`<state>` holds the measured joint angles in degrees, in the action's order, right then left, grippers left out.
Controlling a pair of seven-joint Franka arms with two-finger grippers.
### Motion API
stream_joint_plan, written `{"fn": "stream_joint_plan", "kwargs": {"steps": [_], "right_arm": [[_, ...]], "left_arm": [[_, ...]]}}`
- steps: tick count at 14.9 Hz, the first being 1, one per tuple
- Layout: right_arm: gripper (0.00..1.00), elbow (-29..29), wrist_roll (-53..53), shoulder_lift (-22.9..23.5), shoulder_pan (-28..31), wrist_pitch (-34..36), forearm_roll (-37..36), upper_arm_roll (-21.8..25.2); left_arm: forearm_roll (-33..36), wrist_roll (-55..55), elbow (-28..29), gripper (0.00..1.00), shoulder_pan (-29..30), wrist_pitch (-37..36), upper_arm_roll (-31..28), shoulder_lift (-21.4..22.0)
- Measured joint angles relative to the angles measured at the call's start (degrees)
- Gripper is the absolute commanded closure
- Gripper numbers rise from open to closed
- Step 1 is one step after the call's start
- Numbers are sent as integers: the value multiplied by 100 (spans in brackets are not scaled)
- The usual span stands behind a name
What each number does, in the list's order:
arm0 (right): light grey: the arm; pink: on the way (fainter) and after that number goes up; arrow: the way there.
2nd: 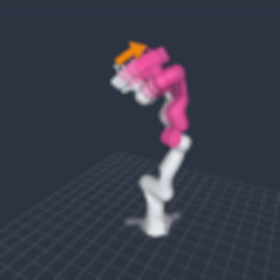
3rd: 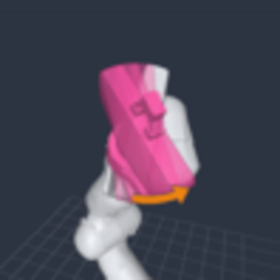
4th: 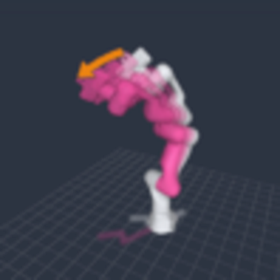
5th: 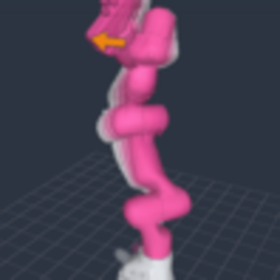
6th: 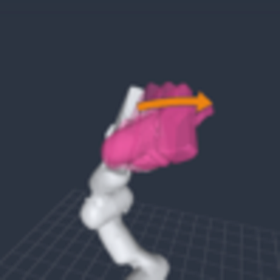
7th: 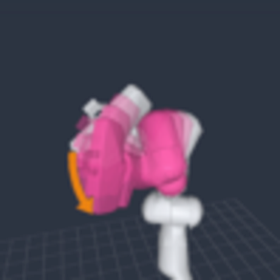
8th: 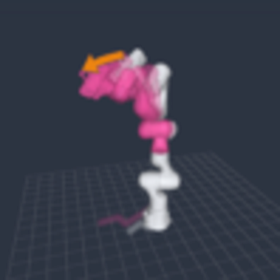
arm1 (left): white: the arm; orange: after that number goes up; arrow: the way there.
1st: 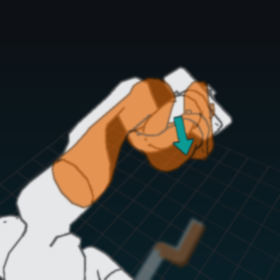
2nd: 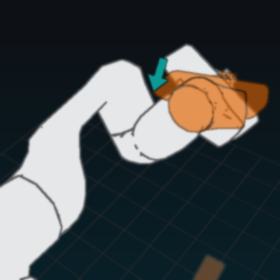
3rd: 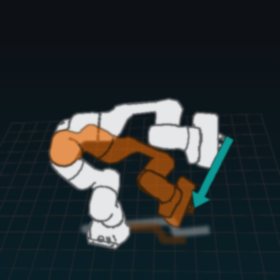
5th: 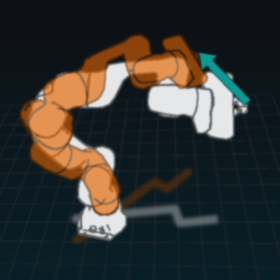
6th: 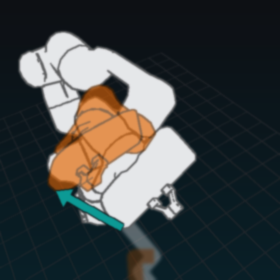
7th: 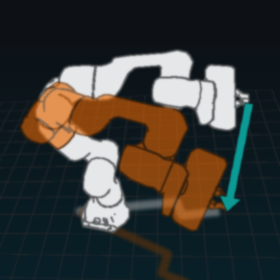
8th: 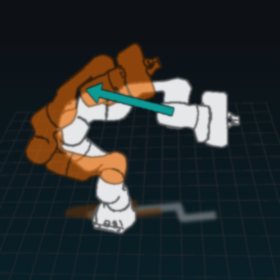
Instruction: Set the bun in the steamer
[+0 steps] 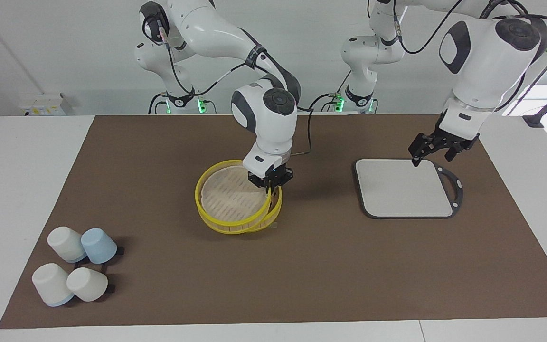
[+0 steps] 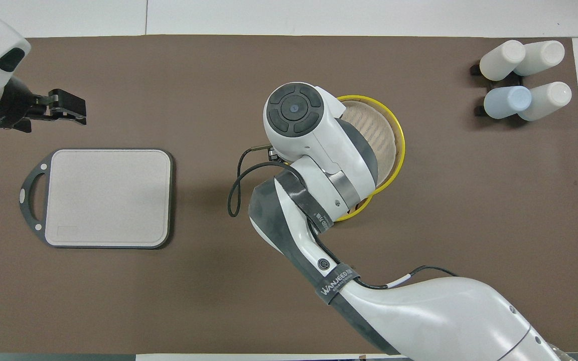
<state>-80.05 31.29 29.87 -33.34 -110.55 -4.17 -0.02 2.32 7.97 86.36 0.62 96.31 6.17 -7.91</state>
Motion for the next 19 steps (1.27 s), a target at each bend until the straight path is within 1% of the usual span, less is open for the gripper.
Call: {"fn": "stream_joint_plan", "kwargs": {"steps": [2,4,8,12,19], "right_arm": [[100,-6,161,5,-30,-78,11,-10],[100,-11,214,5,-57,-78,72,-12],[100,-59,275,5,-178,-98,84,-15],[100,-171,428,12,-313,-320,85,-16],[100,-292,486,12,-348,-320,85,9]], "left_arm": [[-5,-307,168,0,188,-22,1,134],[-32,-424,364,0,243,-22,0,274],[-54,-442,545,0,244,-22,24,454],[-176,-446,794,0,244,-11,26,630],[-193,-450,1367,0,235,85,30,1157]]}}
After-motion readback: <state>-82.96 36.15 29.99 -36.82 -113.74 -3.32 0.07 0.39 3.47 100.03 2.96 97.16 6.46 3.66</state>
